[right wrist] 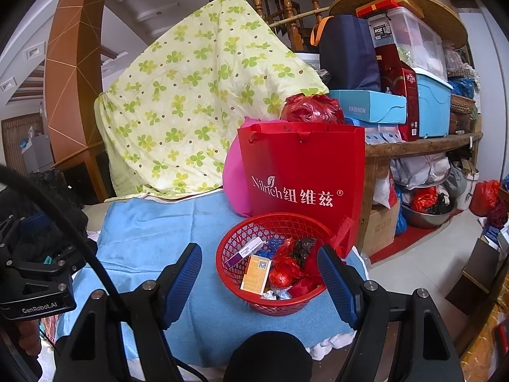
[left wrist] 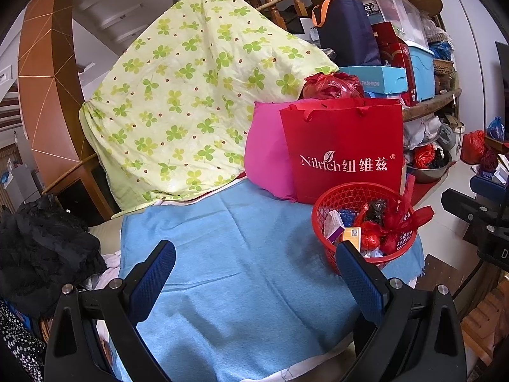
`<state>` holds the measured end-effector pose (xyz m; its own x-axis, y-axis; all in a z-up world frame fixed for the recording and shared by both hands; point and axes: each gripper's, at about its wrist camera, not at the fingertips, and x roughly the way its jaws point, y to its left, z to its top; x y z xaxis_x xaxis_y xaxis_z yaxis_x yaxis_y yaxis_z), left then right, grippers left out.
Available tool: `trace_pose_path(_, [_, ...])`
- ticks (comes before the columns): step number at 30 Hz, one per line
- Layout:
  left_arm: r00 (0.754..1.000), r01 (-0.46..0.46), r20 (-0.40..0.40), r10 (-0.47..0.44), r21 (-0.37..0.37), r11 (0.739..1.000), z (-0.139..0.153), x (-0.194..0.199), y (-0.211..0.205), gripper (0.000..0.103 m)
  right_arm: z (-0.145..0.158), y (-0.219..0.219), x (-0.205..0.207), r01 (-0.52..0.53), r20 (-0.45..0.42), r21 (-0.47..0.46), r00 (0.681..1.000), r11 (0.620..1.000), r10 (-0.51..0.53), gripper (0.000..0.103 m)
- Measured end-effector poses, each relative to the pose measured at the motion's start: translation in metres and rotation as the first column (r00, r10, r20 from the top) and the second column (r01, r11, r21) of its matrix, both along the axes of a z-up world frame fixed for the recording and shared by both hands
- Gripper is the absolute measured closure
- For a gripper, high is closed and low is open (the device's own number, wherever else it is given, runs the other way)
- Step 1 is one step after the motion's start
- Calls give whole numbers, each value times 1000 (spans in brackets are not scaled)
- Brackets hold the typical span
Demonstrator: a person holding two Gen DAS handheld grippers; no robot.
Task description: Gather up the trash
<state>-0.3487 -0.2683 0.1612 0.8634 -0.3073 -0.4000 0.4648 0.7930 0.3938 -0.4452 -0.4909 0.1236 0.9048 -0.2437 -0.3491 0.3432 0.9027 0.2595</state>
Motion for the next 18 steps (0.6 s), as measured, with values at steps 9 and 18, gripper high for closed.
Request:
trace_pose_path(9, [1000, 12, -2, -12, 11, 1000, -4, -2, -1, 3, 1, -1, -3, 6, 2, 7, 1000, 1000, -6, 25])
trace_pose_path(18, [1000, 15, -1, -15, 15, 1000, -2, -2, -1, 3, 1, -1, -3, 5, 2, 9, 1000, 1000, -5, 25])
